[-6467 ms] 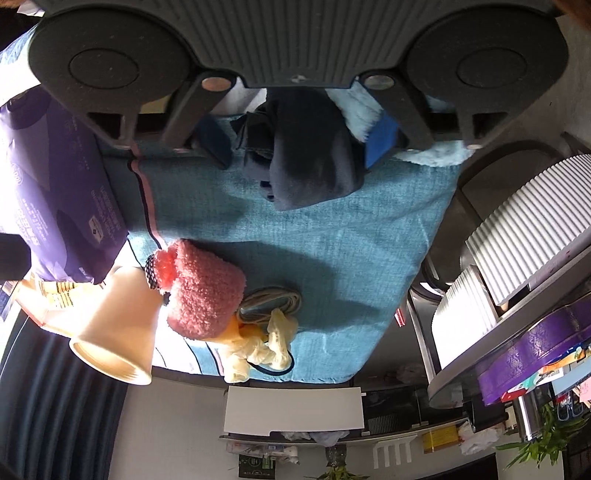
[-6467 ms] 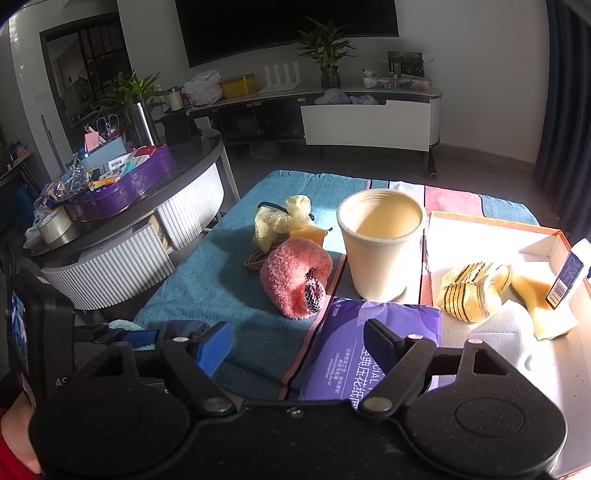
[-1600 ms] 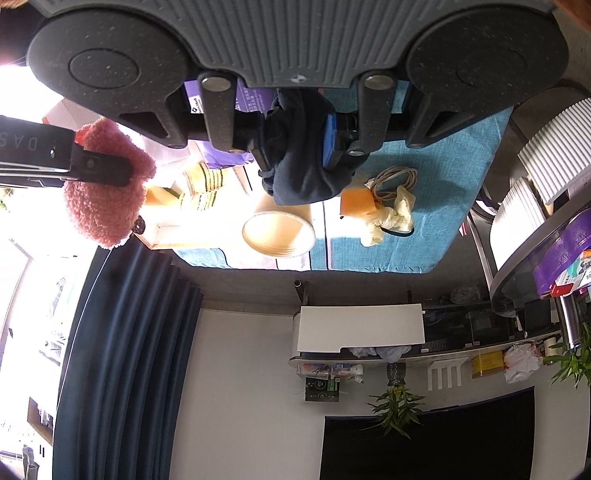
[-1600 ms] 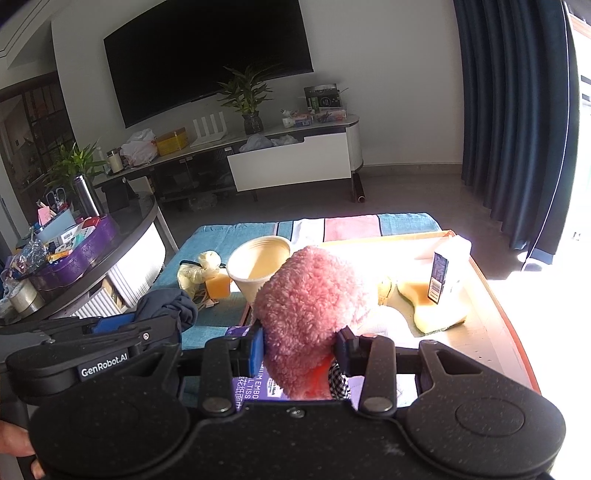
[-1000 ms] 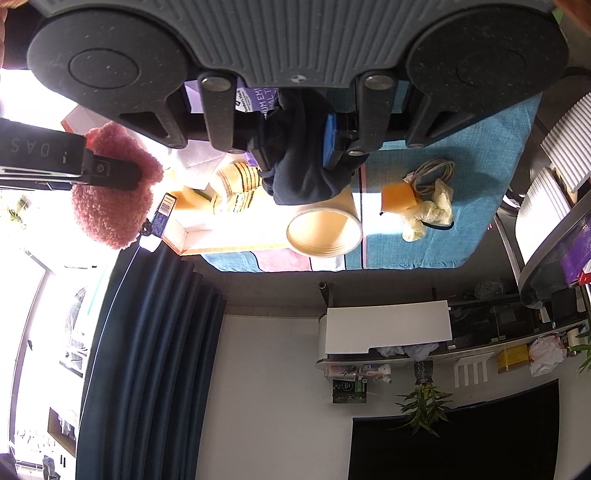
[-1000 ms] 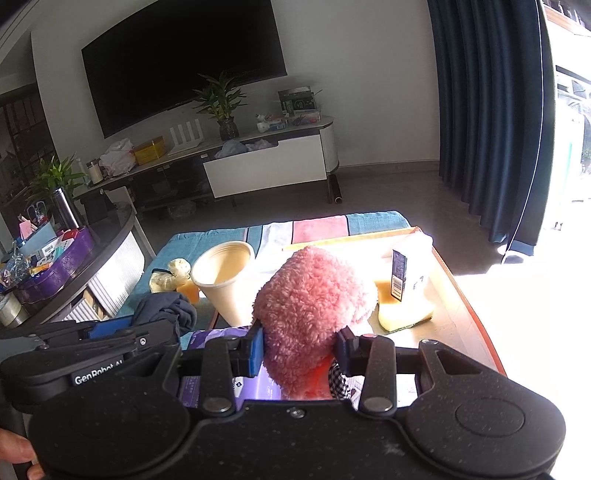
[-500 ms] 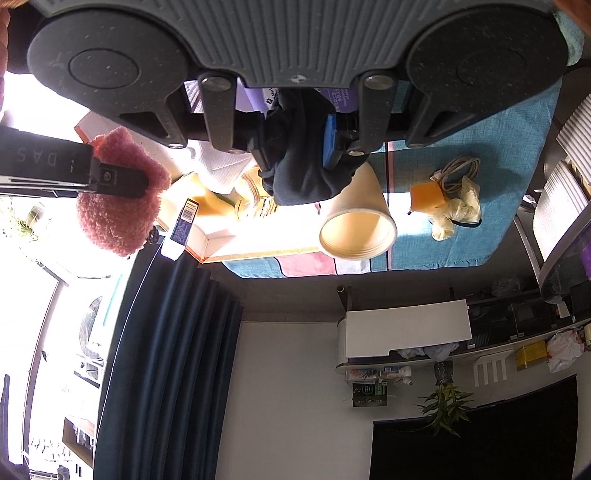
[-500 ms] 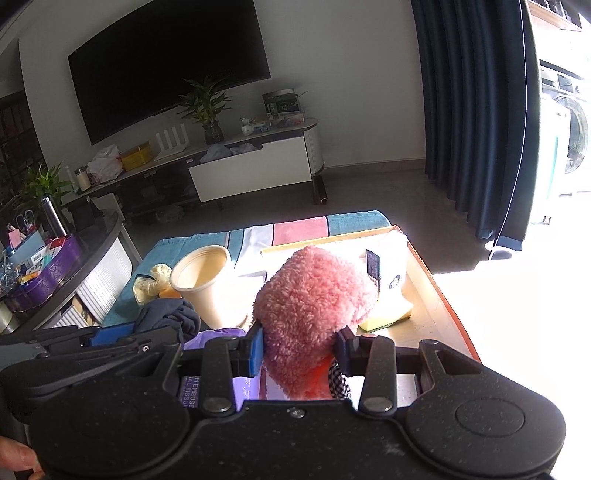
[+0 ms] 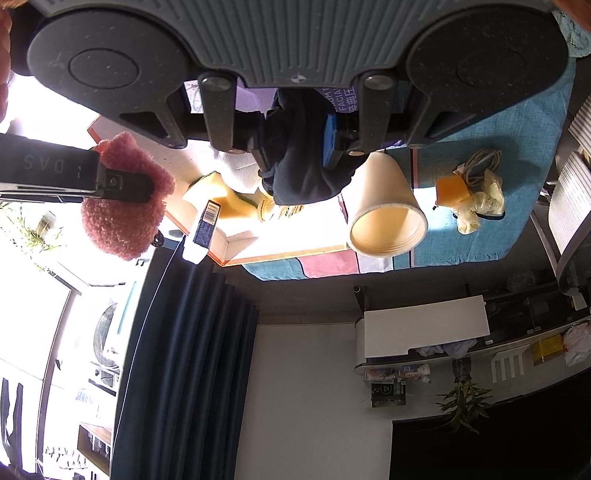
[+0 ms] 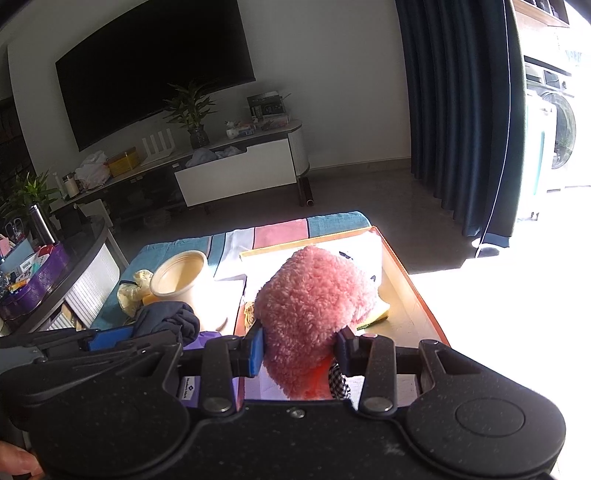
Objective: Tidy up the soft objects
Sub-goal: 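Carry the navy cloth and pink toy over the white box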
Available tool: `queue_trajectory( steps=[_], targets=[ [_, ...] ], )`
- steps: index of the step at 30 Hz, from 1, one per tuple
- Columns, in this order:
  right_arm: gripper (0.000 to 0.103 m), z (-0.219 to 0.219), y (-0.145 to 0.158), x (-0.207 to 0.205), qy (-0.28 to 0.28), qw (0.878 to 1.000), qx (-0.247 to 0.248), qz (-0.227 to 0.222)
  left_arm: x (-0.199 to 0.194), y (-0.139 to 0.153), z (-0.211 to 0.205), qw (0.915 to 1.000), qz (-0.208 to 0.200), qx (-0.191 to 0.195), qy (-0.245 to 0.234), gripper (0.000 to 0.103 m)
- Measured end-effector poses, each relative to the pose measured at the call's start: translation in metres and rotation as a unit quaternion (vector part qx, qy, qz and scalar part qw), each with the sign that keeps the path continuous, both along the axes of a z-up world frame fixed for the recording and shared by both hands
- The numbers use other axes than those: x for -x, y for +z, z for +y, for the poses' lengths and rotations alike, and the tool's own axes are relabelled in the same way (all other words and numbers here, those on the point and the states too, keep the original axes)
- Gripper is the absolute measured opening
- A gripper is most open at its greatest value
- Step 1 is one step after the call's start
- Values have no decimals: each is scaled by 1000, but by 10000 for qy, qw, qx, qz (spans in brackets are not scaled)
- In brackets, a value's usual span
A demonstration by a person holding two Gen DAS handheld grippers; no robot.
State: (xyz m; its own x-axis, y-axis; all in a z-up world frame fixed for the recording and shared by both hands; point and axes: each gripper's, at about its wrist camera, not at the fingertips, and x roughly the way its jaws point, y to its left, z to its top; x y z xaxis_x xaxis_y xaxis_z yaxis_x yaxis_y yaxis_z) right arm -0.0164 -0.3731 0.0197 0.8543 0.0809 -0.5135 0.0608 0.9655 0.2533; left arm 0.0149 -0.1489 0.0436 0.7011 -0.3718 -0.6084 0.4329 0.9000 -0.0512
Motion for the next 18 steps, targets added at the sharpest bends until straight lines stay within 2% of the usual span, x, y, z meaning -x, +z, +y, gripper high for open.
queue_trajectory(
  steps=[18],
  targets=[
    [47, -33, -8, 3, -362, 9993, -39, 88, -4, -6, -31, 9994, 81, -33, -349, 30]
  ],
)
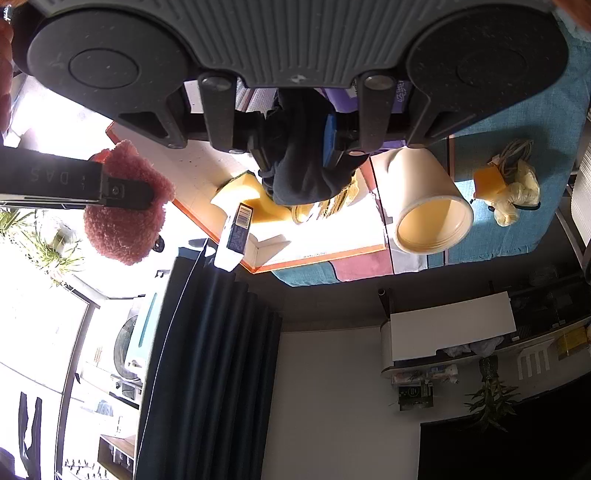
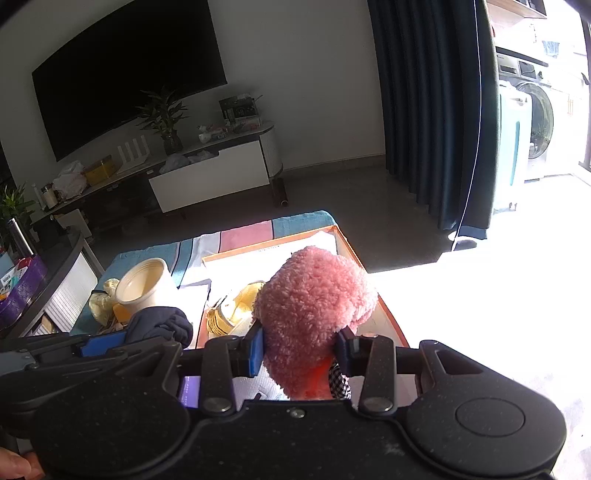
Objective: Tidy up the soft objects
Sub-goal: 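Carry the navy cloth and pink toy over the white box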
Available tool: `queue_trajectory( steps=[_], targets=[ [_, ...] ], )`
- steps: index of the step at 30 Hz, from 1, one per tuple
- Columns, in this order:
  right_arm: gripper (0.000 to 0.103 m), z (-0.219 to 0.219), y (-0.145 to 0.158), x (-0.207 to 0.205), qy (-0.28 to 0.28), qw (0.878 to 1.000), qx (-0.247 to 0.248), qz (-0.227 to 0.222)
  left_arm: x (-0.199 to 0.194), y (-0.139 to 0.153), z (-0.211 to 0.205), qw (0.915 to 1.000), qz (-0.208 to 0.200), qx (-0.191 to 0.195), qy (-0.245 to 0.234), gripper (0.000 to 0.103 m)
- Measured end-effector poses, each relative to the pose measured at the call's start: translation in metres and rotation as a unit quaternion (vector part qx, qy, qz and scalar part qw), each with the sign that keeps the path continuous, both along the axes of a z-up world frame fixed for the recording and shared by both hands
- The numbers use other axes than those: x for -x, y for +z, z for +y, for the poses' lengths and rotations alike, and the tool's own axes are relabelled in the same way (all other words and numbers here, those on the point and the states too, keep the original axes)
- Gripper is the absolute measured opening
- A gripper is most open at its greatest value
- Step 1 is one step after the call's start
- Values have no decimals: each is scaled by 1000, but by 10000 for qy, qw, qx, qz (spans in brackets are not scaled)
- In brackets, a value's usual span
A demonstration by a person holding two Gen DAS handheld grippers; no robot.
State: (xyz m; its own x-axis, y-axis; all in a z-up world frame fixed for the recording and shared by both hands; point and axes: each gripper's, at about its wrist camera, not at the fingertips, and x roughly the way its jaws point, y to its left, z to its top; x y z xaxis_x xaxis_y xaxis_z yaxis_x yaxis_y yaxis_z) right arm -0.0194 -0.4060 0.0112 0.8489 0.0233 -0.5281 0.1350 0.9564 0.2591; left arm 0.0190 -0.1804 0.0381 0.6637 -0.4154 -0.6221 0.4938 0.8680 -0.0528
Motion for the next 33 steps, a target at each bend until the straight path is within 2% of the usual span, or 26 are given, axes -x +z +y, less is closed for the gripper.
queue_trajectory(
  steps=[7, 33],
  targets=[
    [47, -6, -4, -4, -23, 10000, -8, 45, -5, -3, -9, 10000, 20, -26, -57, 30],
    [47, -13, -15, -29, 127, 9997, -26, 216, -42, -1, -23, 9997, 173, 28, 190, 30]
  ],
)
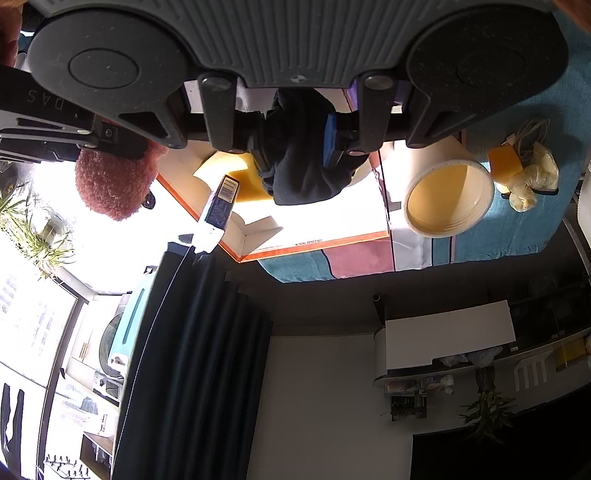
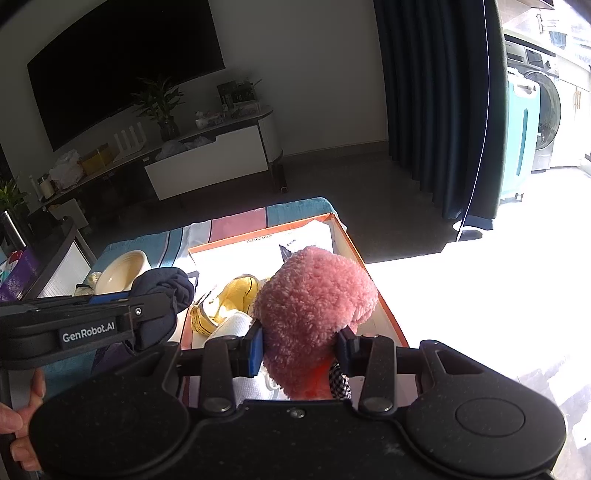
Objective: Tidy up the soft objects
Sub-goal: 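Carry the navy cloth and pink toy over the white box, then open both tools to drop the navy cloth and pink toy into the box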
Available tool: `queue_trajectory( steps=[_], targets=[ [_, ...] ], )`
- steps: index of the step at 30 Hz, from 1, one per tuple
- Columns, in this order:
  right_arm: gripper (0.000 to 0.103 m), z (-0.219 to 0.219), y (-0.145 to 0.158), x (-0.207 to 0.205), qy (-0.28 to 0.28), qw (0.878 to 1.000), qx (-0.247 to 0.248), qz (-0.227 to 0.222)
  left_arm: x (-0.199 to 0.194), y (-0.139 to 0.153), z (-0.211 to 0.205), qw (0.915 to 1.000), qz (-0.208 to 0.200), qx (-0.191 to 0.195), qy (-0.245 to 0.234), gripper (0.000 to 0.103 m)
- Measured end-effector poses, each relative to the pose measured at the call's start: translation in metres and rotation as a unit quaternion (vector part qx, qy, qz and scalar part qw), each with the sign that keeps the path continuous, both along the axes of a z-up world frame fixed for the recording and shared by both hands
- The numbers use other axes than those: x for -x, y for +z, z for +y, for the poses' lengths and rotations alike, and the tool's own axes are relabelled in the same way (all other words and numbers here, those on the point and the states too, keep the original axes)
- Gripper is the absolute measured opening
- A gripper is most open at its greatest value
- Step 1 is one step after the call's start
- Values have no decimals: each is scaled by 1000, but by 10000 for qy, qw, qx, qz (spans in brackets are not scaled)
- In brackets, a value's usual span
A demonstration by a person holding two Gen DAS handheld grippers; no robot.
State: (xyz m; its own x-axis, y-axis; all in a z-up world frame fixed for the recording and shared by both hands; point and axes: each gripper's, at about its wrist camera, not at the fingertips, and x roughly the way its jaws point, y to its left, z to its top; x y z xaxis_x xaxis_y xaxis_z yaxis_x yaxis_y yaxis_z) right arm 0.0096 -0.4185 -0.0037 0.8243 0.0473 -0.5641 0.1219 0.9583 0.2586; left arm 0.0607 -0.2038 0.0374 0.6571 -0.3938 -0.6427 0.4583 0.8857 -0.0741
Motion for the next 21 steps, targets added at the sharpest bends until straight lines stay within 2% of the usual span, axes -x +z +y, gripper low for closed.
queue_trajectory(
  steps=[21],
  targets=[
    [50, -6, -12, -21, 20, 9999, -51, 162, -33, 2, -16, 9999, 89, -78, 41, 30]
  ],
)
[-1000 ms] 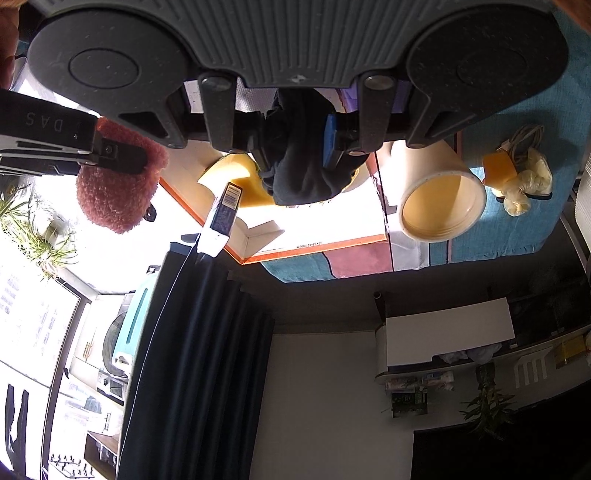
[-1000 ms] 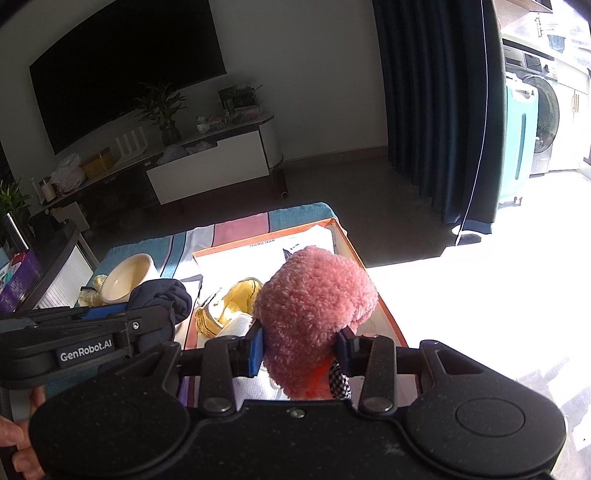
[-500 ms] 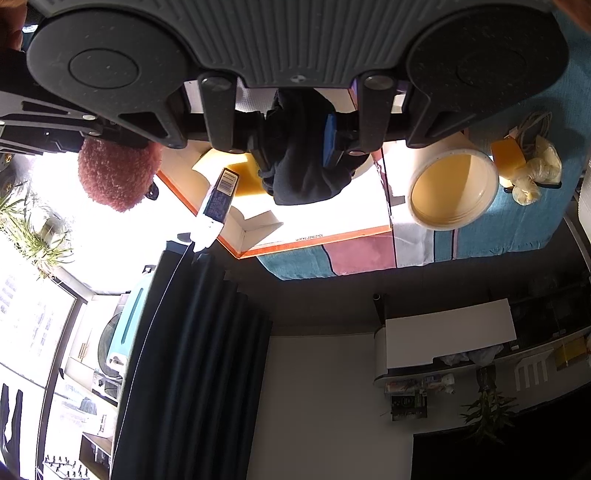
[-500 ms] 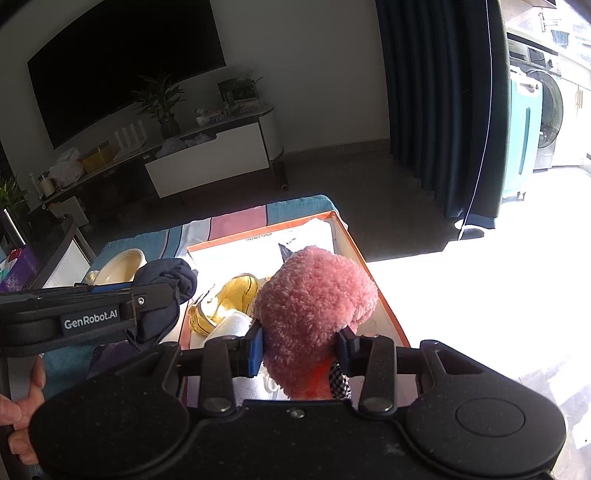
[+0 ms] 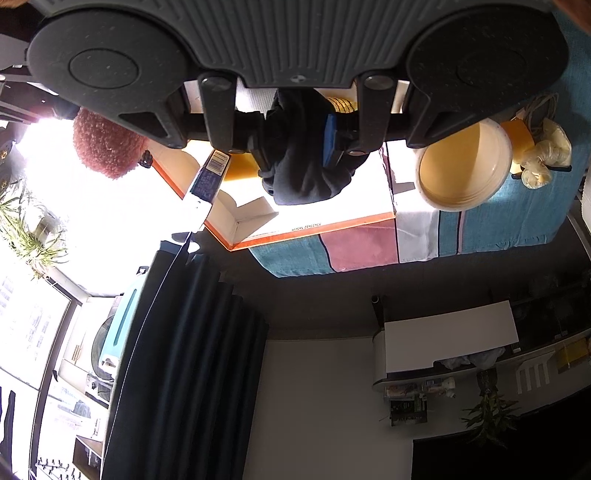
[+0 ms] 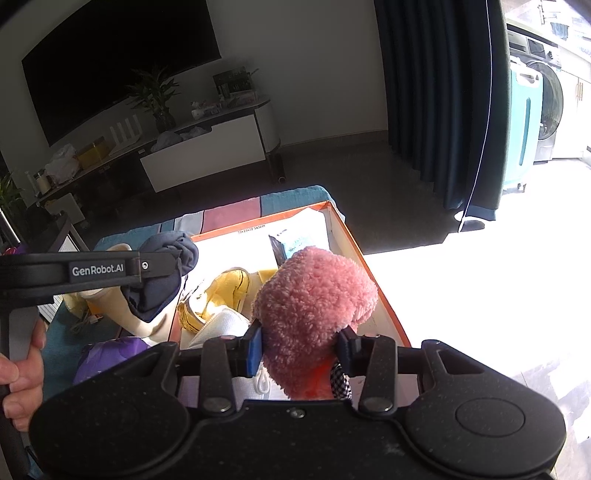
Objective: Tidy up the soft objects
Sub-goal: 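Open both tools to drop the navy cloth and pink toy into the box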
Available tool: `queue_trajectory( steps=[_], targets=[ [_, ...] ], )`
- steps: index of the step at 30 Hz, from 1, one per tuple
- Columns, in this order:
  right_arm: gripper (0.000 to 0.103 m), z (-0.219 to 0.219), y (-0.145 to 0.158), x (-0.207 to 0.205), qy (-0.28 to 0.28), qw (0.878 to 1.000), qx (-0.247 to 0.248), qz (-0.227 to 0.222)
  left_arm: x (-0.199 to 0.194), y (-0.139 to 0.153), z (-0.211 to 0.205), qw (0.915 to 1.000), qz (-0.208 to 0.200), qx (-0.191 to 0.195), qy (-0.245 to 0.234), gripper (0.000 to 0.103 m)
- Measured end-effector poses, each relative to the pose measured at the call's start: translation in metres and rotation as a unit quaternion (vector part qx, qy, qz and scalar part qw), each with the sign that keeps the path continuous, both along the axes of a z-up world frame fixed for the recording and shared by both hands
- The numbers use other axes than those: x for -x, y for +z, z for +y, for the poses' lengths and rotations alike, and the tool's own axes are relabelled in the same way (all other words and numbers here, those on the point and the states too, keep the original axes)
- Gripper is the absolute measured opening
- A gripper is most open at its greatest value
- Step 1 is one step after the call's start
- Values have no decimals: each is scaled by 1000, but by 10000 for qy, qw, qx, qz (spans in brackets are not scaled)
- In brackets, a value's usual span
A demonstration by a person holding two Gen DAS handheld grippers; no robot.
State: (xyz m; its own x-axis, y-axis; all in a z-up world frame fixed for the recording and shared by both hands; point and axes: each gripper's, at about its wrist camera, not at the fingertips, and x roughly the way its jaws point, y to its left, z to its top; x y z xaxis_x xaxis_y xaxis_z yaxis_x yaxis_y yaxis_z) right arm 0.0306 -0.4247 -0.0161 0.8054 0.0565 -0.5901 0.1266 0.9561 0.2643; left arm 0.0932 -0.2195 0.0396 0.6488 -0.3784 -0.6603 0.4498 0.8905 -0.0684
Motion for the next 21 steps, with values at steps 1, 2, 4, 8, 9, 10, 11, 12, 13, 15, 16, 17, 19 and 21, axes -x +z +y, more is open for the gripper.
queue_trajectory(
  steps=[1, 2, 4, 8, 9, 10, 11, 12, 13, 15, 16, 17, 19, 21],
  targets=[
    [50, 0, -1, -2, 0, 10000, -4, 9, -3, 0, -1, 10000, 10, -12, -3, 30],
    [50, -1, -2, -3, 4, 10000, -9, 14, -5, -1, -3, 10000, 19, -13, 0, 30],
    [52, -2, -4, -5, 14, 10000, -22, 12, -9, -1, -6, 10000, 17, -22, -3, 30],
    [65, -2, -7, -8, 27, 10000, -36, -35, -19, 0, -14, 9999, -21, 38, -93, 41],
    [65, -2, -7, -8, 28, 10000, -66, -56, -22, 1, -15, 9999, -11, 96, -120, 43],
    [65, -3, -7, -8, 15, 9999, -76, -67, -25, 0, -17, 9998, 13, 131, -130, 45],
    [65, -3, -7, -7, 13, 9999, -76, -86, -27, 1, -18, 9997, 15, 178, -152, 48],
    [65, -4, -5, -6, 14, 9999, -82, -123, -28, 1, -18, 9996, 8, 213, -192, 55],
    [65, -4, -4, -5, 3, 9998, -92, -150, -28, 2, -18, 9996, -13, 203, -176, 59],
    [65, -5, -2, -1, -6, 9998, -111, -188, -26, 4, -15, 9997, -56, 213, -134, 59],
    [65, -5, -1, 1, -17, 9997, -111, -207, -24, 5, -13, 9996, -44, 240, -134, 60],
    [65, -4, 0, 3, -25, 9997, -106, -229, -23, 7, -10, 9996, -32, 252, -110, 61],
    [65, -1, 4, 6, -7, 9996, -87, -268, -20, 10, -5, 9997, -19, 257, -36, 66],
    [65, 3, 7, 10, 21, 9995, -64, -299, -15, 15, 0, 9997, -23, 251, 73, 70]
  ],
)
